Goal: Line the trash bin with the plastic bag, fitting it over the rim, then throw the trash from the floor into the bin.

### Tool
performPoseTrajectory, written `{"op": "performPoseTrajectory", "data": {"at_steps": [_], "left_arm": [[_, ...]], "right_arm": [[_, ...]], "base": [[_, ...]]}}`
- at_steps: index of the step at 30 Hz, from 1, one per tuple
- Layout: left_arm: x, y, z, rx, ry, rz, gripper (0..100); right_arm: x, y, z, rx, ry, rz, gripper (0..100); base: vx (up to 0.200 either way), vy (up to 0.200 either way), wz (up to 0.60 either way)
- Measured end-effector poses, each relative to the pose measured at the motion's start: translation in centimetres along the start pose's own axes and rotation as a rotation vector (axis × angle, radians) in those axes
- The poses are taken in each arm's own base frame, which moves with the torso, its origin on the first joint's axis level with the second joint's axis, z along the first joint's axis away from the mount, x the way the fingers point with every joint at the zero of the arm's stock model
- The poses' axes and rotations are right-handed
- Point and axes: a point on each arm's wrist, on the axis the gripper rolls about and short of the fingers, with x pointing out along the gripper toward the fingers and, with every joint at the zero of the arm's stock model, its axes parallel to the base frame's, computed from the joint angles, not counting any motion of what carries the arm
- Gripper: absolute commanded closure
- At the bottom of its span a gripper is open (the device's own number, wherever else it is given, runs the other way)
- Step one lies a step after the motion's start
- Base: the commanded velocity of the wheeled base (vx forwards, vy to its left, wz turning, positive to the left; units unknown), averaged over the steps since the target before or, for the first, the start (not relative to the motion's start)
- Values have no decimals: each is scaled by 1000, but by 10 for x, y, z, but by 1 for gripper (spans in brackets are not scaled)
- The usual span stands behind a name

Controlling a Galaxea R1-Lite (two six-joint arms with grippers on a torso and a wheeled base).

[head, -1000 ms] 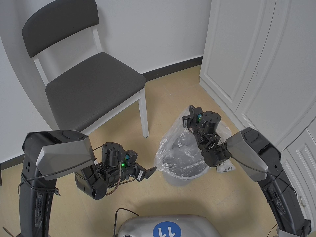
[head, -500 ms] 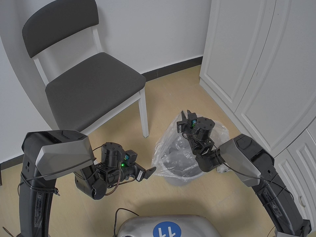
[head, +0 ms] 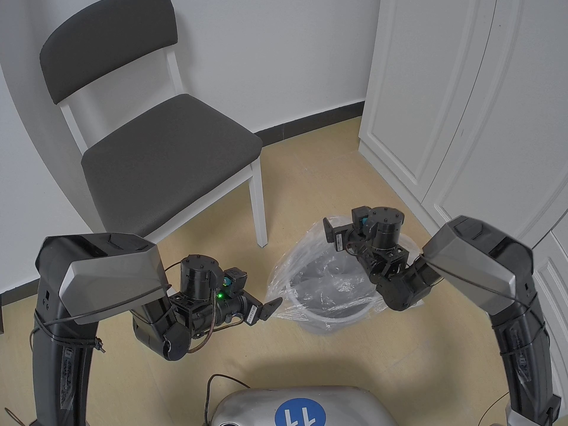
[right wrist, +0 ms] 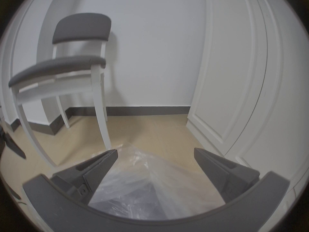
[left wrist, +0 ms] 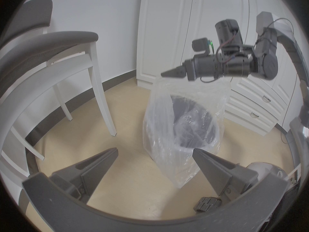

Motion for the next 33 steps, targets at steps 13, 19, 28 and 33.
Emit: {"op": "performPoseTrajectory", "data": {"at_steps": [13,19,28,33], "left_arm": [[-11,-19,14,24,-41,-24,0],[-10,-26,18,7,-47,-8,0],[5,-55,32,-70,25,194,0],[19,-64,41,-119,69,213,0]], "right_arm": [[-57,-40,38,65,176,-55,0],[-85,-58,31,44,268,-69,0],[-125,-76,16,60,324,-95,0],[-129,-89,2,80,344,-127,0]], "base": [[0,0,0],[0,0,0],[0,0,0],[0,0,0]]}}
